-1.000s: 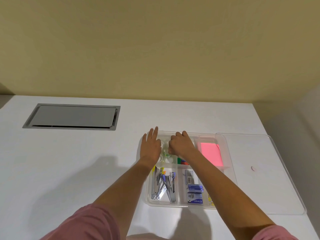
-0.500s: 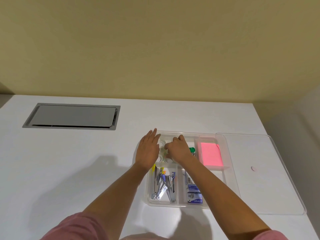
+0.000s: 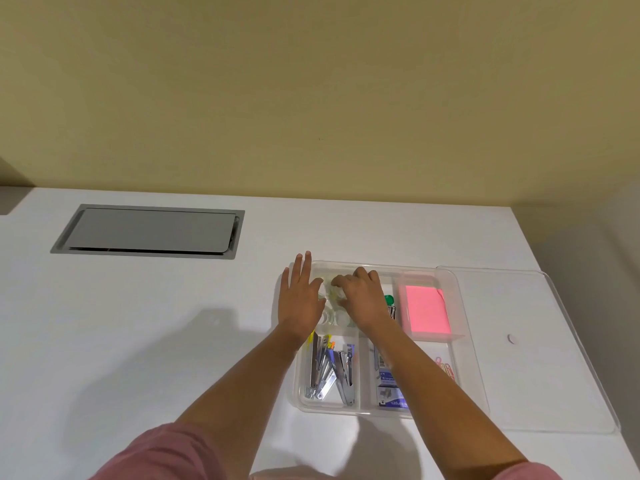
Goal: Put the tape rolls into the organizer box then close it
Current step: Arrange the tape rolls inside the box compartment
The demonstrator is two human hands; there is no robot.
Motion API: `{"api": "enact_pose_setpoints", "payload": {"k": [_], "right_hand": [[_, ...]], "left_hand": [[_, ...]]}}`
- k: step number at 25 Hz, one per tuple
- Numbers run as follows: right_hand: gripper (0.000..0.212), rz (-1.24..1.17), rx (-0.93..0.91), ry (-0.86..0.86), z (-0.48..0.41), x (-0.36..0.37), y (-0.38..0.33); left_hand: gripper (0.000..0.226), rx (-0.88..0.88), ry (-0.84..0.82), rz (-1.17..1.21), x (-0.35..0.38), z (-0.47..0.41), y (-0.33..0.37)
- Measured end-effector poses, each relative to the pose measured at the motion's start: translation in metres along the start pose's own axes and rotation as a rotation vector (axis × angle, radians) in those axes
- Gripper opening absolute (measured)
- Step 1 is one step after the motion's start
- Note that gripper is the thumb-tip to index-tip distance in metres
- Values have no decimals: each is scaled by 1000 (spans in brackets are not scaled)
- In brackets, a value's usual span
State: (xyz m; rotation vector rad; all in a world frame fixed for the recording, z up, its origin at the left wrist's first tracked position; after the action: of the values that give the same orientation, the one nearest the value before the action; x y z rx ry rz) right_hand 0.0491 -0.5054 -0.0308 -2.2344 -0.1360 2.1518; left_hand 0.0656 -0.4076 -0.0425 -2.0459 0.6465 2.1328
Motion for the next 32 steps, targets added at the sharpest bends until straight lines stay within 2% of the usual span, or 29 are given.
{"api": "enact_pose_setpoints", "payload": {"k": [2,4,7,13,20,23,25,28,30,32], "right_hand": [[49,16,1,26,-1,-3,0],[46,81,-1,32,-1,-5,3],[33,125,-29,-57,-4,3,6],[45,96,-31,-85,-8,5,10],[45,140,31,-108,-10,7,6],[40,83,88,-12,-8,-5,6],[32,126,96,35,-4,-15,2],[11,210,47,-150,8,1,1],[12,298,32,-231,13,9,2],[14,361,17,-226,15,8,-2]], "left_hand": [[41,-17,-16,0,0,-2,-1],[45,-22,-35,-8,1,-4,-1],[46,-15,-68,-66,3,-8,-1],[45,19,-87,-146,4,-17,2],[44,-19,-72,-151,2,-14,5],[44,-8,-54,-80,-3,-10,7],[42,-1,-15,-20,-6,-6,6],[38,-6,48,40,-10,1,4],[38,-9,45,47,-10,5,4],[39,-15,37,42,-9,9,3]]}}
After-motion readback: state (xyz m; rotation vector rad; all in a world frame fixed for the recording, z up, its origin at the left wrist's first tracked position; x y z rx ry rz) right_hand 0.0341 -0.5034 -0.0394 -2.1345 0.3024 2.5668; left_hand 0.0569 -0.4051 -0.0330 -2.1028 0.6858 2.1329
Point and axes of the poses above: each hand's wrist, its own z-axis away from the middle knuckle, its own x-axis out of the palm, y = z × x, the point moved 8 cm from there along -z, towards the middle knuckle, and after that the axes turned 6 degrees about y, right-handed, at the moved point
